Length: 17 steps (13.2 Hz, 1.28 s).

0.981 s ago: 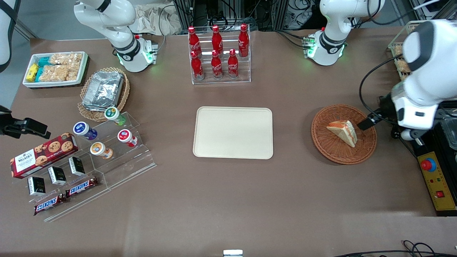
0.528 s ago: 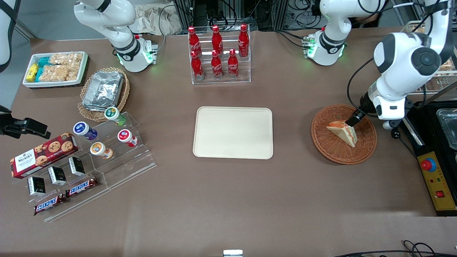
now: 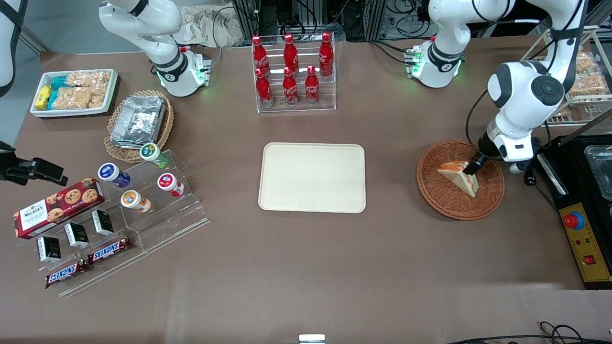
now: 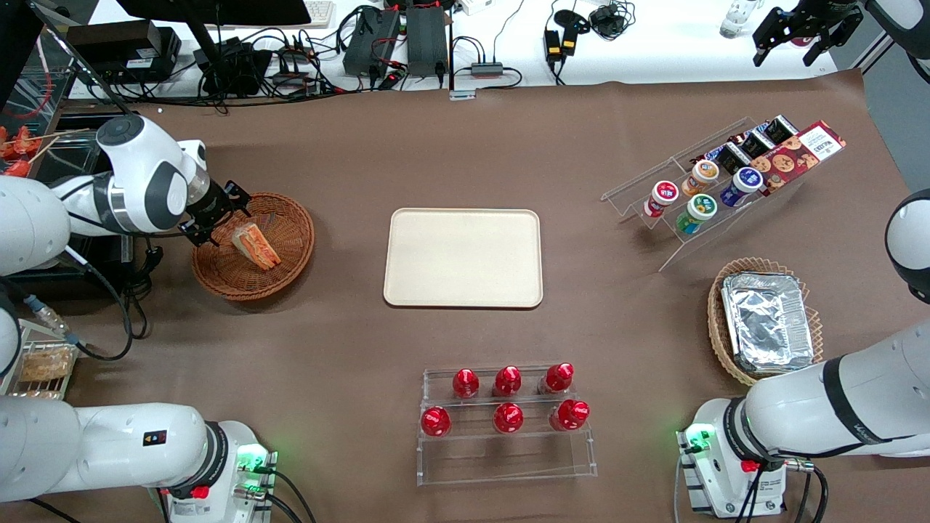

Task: Place sandwich from basket to tray
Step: 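Move the left gripper down over the wrapped sandwich in the wicker basket, then close the left gripper on the sandwich's crust edge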

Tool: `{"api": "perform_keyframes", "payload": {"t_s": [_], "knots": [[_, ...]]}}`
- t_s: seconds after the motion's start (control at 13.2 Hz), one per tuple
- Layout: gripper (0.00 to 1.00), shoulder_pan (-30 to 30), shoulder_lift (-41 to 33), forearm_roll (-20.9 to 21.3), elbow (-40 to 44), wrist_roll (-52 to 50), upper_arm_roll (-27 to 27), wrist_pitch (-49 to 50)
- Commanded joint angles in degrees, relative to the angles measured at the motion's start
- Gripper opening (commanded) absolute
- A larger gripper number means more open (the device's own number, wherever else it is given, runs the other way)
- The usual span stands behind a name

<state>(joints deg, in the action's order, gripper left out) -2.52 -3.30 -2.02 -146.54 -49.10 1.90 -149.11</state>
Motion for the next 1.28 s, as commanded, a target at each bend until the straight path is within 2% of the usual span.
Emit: {"api": "perform_keyframes", "payload": {"t_s": [0.0,0.15,0.6,0.68,0.75,0.83,1.06,1.21], "knots": [[1.0,-0.2,4.0,-0.9,-1.5,-1.0,0.2,-7.2],[1.0,-0.1,5.8,-1.1,-3.3,-1.3,0.2,-11.8],[1.0,0.5,8.2,-1.1,-3.5,-2.3,0.3,-13.0],[0.85,0.5,8.4,-1.1,-3.3,-2.3,0.3,-13.1],[0.33,0.5,8.4,-1.1,-3.3,-2.9,0.3,-13.1],[0.0,0.5,8.4,-1.1,-3.2,-3.4,0.3,-13.0],[0.0,0.5,7.7,-1.1,-2.4,-3.6,0.5,-12.3],[0.0,0.6,4.7,-1.0,-0.6,-3.4,0.6,-6.8]]}}
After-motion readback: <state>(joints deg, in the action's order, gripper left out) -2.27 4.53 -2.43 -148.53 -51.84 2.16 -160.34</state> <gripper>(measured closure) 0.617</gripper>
